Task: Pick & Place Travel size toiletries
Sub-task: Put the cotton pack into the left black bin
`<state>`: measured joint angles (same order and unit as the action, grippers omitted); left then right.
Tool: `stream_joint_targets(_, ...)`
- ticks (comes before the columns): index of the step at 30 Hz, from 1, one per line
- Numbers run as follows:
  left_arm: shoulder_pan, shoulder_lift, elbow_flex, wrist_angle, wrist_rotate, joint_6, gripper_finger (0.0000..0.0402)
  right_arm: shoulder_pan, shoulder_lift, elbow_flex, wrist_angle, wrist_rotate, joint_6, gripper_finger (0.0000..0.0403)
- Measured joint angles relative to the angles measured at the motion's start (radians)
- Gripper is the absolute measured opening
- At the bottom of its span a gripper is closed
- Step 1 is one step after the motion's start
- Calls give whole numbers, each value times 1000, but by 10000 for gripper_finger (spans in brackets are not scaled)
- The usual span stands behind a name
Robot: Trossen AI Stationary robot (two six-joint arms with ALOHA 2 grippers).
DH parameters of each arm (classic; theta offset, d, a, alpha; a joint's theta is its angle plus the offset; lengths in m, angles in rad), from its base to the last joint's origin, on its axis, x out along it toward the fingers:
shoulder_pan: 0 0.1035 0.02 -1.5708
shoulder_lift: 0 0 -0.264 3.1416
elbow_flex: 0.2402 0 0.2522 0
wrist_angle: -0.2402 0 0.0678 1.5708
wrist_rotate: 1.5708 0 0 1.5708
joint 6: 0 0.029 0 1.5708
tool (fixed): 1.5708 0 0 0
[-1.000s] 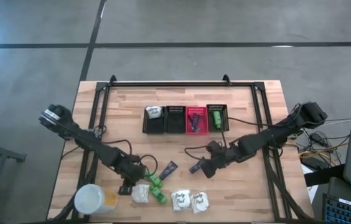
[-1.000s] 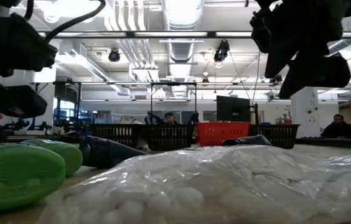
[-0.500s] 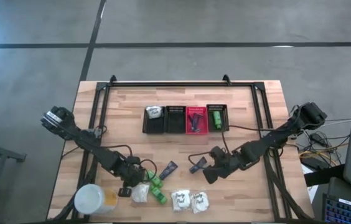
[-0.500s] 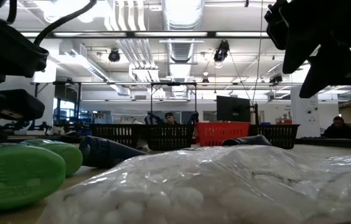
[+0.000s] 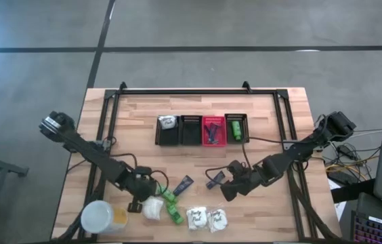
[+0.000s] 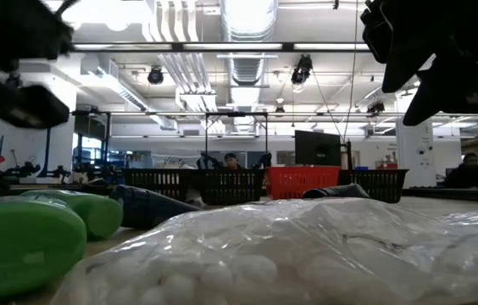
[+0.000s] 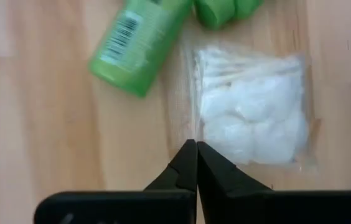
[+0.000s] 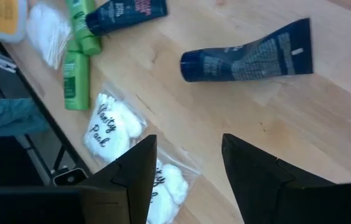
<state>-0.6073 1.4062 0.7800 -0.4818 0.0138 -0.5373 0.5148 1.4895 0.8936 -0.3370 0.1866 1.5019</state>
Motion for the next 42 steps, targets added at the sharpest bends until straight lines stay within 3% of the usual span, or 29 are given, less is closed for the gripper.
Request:
stream_joint_targets(11, 1, -295, 50, -67, -300, -37, 1, -41, -1, 0, 250, 46, -127, 198)
stream_joint_targets(17, 10, -317, 24, -125, -167, -237, 30, -76, -2, 0, 265, 51, -169, 199)
stream_joint_targets(25, 9, -158, 35, -117, -125, -581, 143, -104, -2, 0, 255, 43, -191, 198)
stream_joint_targets(31, -5, 4, 131, -107, -135, -636, 216, -103, -2, 0, 174, 45, -98, 210)
stream_joint_targets(35, -9, 128, 244, -150, -155, -670, 234, -103, -3, 0, 90, 49, -41, 219)
stream_joint_targets(42, -12, 387, 519, -447, -163, -783, 236, -140, -13, 0, -43, 47, -125, 241)
